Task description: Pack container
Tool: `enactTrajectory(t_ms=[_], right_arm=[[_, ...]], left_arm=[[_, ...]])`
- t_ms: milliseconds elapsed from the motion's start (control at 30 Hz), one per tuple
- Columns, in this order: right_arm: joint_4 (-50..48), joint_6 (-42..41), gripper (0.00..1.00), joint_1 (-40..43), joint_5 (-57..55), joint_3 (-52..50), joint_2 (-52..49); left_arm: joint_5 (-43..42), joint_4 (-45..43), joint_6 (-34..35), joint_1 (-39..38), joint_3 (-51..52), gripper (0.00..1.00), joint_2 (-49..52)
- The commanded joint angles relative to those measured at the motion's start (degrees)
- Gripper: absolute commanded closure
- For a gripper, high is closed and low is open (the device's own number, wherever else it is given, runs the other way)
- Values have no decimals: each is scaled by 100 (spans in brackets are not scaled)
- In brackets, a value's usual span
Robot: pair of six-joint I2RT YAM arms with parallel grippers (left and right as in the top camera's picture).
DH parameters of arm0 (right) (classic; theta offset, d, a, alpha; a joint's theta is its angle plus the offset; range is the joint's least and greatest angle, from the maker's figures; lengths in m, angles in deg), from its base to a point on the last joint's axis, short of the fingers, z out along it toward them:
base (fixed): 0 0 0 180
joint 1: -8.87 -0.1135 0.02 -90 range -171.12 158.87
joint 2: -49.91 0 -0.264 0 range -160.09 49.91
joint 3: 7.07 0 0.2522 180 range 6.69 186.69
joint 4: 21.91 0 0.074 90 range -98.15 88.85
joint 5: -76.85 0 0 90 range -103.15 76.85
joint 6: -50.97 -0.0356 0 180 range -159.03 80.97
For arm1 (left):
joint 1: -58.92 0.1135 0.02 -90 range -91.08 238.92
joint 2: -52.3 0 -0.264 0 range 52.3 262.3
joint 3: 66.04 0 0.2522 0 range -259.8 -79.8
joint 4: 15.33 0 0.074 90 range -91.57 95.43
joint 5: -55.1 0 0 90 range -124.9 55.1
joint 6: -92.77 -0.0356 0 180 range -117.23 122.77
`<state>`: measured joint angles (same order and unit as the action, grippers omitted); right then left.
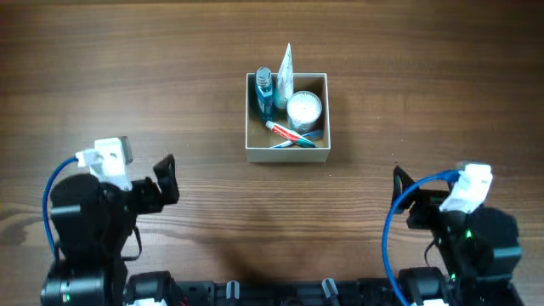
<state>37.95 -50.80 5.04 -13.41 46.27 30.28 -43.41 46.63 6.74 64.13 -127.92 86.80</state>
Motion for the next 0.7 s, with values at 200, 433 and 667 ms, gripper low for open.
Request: enactTrajectory(t_ms=[200,433,667], right_arm=[[142,-234,0,-7,-125,-157,251],[146,-234,0,-7,-125,-157,251],[157,-234,0,-7,-125,-162,503]], left_arm=[[-107,9,101,11,114,0,-133],[-107,245,103,11,114,0,-133],[-107,354,101,11,114,0,-133]])
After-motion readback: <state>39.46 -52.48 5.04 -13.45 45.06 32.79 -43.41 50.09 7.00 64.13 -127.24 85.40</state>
